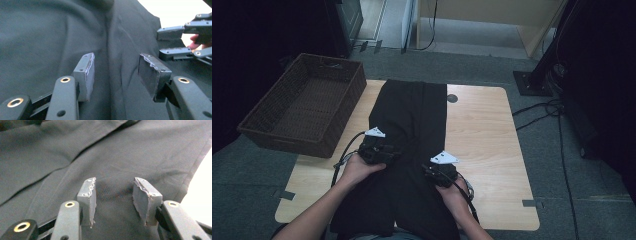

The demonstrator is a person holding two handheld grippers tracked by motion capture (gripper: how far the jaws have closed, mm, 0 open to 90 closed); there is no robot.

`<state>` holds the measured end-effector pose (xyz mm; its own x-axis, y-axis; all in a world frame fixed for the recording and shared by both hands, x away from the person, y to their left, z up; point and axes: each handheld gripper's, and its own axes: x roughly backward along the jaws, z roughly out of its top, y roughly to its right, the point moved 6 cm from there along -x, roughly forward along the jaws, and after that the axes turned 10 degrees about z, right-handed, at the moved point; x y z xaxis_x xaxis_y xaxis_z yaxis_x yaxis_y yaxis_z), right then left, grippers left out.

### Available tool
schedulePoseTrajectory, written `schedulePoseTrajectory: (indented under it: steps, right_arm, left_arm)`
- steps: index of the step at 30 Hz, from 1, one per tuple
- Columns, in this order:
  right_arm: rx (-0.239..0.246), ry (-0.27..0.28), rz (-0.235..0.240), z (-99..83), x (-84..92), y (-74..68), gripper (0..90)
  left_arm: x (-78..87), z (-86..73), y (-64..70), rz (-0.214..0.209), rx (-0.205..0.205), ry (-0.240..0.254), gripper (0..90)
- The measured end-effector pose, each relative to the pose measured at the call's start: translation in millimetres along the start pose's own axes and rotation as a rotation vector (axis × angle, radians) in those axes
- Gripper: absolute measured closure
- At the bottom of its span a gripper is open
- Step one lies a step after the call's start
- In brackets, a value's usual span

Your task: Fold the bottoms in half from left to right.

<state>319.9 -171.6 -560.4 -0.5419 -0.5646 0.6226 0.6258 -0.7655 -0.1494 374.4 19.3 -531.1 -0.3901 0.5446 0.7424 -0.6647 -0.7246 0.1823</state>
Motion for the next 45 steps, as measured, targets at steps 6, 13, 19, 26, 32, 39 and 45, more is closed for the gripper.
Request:
schedulePoseTrajectory:
  steps: [6, 13, 19, 26, 32, 39, 45]
  right_arm:
    - [0.013, -0.003, 0.007, 6.2, -8.4, -4.6, 53.1]
    - [0.038, -0.016, 0.047, -4.4, 8.3, -22.5, 56.8]
    - [0.046, -0.019, 0.052, -18.3, 16.6, -30.2, 56.8]
    - [0.075, -0.016, 0.087, -20.7, 13.0, -53.9, 56.9]
    - [0.102, -0.019, 0.132, -21.1, 9.9, -71.3, 56.7]
    - [0.019, -0.024, 0.099, -20.2, 26.4, -41.3, 55.2]
    - [-0.059, 0.043, 0.007, -6.0, 38.2, 5.3, 56.2]
  left_arm:
    - [-14.9, -9.8, 2.4, 0.033, -0.076, -0.031, 60.0]
    - [-9.1, -9.4, 1.6, -0.002, -0.048, -0.026, 89.8]
    - [27.5, 15.4, 16.3, -0.052, -0.049, 0.098, 90.0]
    - [57.2, 56.0, 38.4, -0.141, -0.034, 0.233, 90.0]
    - [56.0, 69.2, 53.2, -0.158, -0.071, 0.238, 90.0]
    - [16.8, 37.5, 48.5, -0.138, -0.059, 0.141, 89.7]
    - [-13.9, 10.9, 51.4, -0.103, -0.083, 0.061, 88.9]
